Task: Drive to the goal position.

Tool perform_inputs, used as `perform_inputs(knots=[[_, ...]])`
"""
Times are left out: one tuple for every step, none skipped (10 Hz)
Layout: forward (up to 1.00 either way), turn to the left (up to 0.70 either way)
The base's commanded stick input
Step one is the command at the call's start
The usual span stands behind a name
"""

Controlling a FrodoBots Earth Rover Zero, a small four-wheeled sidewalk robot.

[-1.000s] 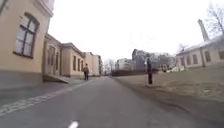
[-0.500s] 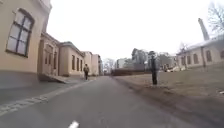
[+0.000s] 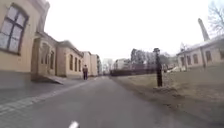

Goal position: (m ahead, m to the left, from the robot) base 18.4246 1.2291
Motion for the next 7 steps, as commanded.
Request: perform_inputs(knots=[[1.00, 0.03], [1.00, 0.03], [1.00, 0.03], [1.00, 0.03], [1.00, 0.03], [1.00, 0.03], [1.00, 0.03]])
